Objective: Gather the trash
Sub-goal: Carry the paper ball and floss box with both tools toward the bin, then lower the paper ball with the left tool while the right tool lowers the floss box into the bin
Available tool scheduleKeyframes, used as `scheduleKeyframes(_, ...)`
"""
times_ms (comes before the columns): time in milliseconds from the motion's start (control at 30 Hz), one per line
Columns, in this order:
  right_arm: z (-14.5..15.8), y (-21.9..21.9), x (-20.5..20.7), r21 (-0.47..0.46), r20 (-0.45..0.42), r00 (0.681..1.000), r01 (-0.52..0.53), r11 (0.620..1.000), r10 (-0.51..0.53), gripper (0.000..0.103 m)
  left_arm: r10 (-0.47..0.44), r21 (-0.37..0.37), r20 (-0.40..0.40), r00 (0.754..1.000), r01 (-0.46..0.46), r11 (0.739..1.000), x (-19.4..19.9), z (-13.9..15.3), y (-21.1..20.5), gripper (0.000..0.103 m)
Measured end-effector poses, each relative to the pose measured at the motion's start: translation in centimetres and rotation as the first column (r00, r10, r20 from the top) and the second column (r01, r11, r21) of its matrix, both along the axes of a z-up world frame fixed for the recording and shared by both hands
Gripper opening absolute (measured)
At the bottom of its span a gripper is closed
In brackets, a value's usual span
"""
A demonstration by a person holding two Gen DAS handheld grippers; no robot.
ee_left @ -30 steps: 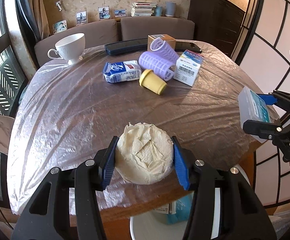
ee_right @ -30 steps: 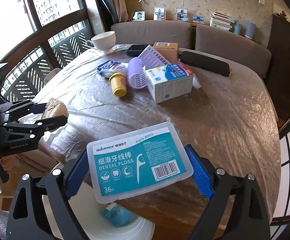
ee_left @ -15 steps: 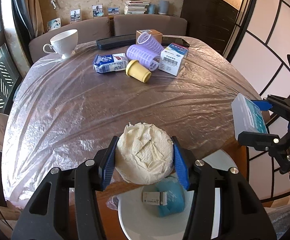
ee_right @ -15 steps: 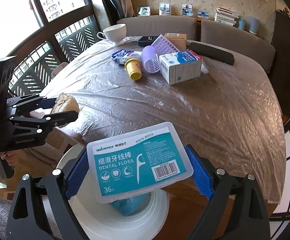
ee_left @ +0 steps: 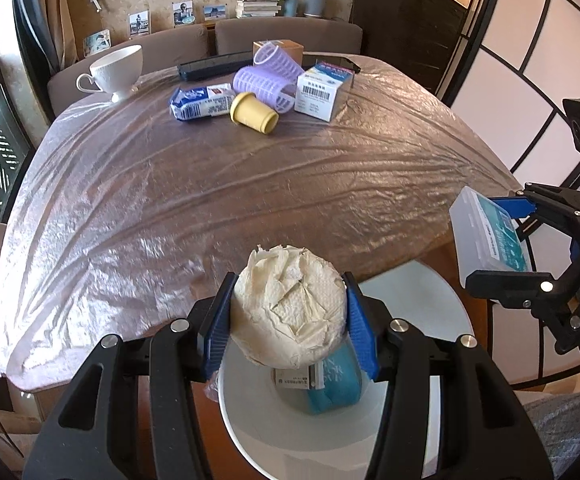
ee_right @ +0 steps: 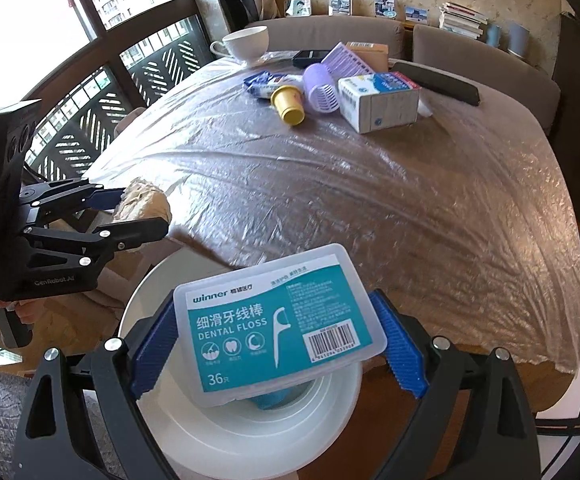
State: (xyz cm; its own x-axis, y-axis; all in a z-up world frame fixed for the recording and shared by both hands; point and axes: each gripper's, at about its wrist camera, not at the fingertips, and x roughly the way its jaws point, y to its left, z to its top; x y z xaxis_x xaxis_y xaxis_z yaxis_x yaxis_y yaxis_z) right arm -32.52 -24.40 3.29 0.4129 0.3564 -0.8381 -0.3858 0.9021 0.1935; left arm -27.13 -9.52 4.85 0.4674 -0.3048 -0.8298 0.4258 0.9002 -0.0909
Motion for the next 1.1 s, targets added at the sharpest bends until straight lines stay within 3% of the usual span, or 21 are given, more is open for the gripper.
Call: scheduleKeyframes(1100,-4.7,1.7,-2.0,-0.031,-0.119,0.991,-0.061,0.998,0.056,0.089,-0.034,0.065,-0.086,0.996,0.040,0.997,-3.5,-4.0,-0.4,0.053)
